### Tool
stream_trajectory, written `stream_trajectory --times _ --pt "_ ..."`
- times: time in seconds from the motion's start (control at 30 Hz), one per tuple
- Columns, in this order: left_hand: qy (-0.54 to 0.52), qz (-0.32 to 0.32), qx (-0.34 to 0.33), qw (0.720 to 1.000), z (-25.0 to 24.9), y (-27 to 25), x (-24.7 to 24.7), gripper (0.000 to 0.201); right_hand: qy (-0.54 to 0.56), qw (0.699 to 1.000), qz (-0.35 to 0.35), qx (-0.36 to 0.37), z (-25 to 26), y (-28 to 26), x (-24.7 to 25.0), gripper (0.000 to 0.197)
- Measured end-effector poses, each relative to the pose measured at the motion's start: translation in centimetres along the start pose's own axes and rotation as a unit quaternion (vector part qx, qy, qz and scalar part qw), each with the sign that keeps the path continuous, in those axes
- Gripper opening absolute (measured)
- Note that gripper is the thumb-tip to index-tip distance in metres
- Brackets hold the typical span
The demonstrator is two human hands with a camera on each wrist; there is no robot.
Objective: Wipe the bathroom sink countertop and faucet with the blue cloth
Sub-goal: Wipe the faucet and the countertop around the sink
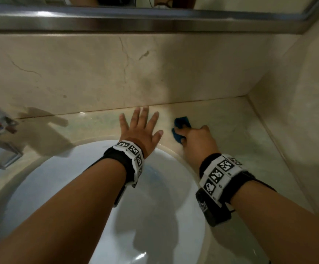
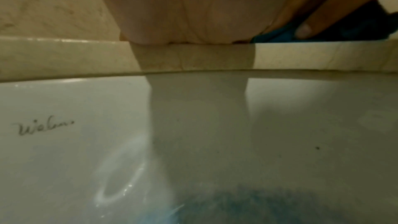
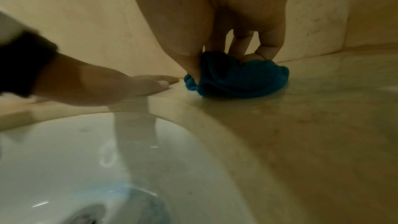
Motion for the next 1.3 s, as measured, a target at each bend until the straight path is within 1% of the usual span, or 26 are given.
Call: stream_trajectory --times 0.1,0.17,0.23,0.27,0.3,0.37,0.4,0.43,0.47,0.5,0.57,0.6,0.67,0.77,0.83,0.87,0.97,1.0,1.1,1.2,1.23,1.3 --pt "0.000 0.015 0.009 1.000 0.1 0.3 -0.1 0.060 -0.026 0.999 0.017 0.042 2.0 0.0 -0.5 0.048" --pt "-0.004 0.022 0.011 1.000 0.2 0.4 0.0 0.059 0.000 0.999 0.026 0.045 2.4 0.5 -0.5 0.044" --pt "-0.002 0.025 0.011 1.000 0.2 0.4 0.1 0.059 0.013 0.999 0.023 0.042 2.3 2.2 -0.7 0.044" --pt "-0.002 0.025 0.012 1.000 0.2 0.4 0.1 0.059 0.022 0.999 0.029 0.022 1.7 3.5 -0.7 0.046" --pt "-0.002 0.025 0.013 1.000 0.3 0.4 0.0 0.059 0.024 0.998 0.051 -0.008 0.8 4.7 -0.7 0.050" --pt "-0.005 0.024 0.013 1.000 0.3 0.5 -0.1 0.059 0.003 0.989 0.134 -0.069 -1.2 6.3 -0.9 0.055" --pt "-0.004 0.023 0.012 1.000 0.3 0.5 -0.1 0.059 -0.014 0.985 0.149 -0.083 -2.1 6.5 -0.6 0.054" --pt "-0.003 0.023 0.010 1.000 0.3 0.5 -0.1 0.059 -0.026 0.985 0.148 -0.090 -3.0 6.5 -0.2 0.054" --pt "-0.002 0.024 0.008 1.000 0.3 0.4 -0.1 0.060 -0.034 0.987 0.129 -0.085 -3.7 6.2 0.1 0.055" --pt "-0.002 0.024 0.007 1.000 0.3 0.4 -0.1 0.060 -0.030 0.992 0.093 -0.078 -3.9 5.3 0.5 0.053" --pt "-0.005 0.026 0.008 1.000 0.4 0.5 0.0 0.060 -0.003 0.999 0.003 -0.040 -3.1 3.6 0.8 0.049" --pt "-0.006 0.028 0.009 1.000 0.3 0.5 0.0 0.060 0.015 1.000 -0.011 -0.016 -2.2 2.7 0.5 0.048" --pt "-0.007 0.031 0.011 0.999 0.3 0.5 0.0 0.060 0.028 0.999 0.005 0.024 0.0 1.5 -0.1 0.046" --pt "-0.008 0.030 0.011 0.999 0.3 0.4 -0.1 0.060 0.031 0.999 0.018 0.034 1.0 1.6 -0.4 0.044" --pt "-0.007 0.030 0.011 0.999 0.3 0.4 -0.1 0.060 0.000 0.999 0.014 0.037 1.0 3.2 -0.4 0.047" --pt "-0.007 0.029 0.009 0.999 0.3 0.5 -0.1 0.060 -0.017 0.999 0.026 0.026 0.9 4.1 -0.4 0.048" --pt "-0.010 0.038 0.007 0.999 0.3 0.5 -0.1 0.061 -0.052 0.989 0.134 -0.045 0.5 5.6 -1.0 0.053" --pt "-0.015 0.037 0.004 0.999 0.3 0.4 -0.1 0.061 -0.061 0.986 0.147 -0.051 0.7 5.6 -1.0 0.054" --pt "-0.027 0.036 0.000 0.999 0.9 -0.3 0.4 0.061 -0.079 0.987 0.134 -0.047 0.9 5.3 -0.7 0.057" --pt "-0.051 0.003 0.015 0.999 3.0 -2.3 1.3 0.060 -0.029 0.990 0.121 -0.068 0.5 5.2 -0.9 0.055" --pt "-0.059 -0.003 0.023 0.998 4.0 -3.1 1.5 0.060 -0.008 0.992 0.100 -0.073 0.4 5.2 -0.8 0.054" --pt "-0.074 -0.020 0.053 0.996 6.7 -4.6 1.6 0.061 0.021 0.998 0.024 -0.050 0.5 5.1 -0.3 0.051"
Point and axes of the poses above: each hand's wrist, its own y-axis towards the middle knuckle, its own x-axis out of the back of the hand, z = x × y, the point moved 8 cm from there along y, towards the middle knuckle, and after that the axes turned 1 degree about z, right-handed, at the moved point
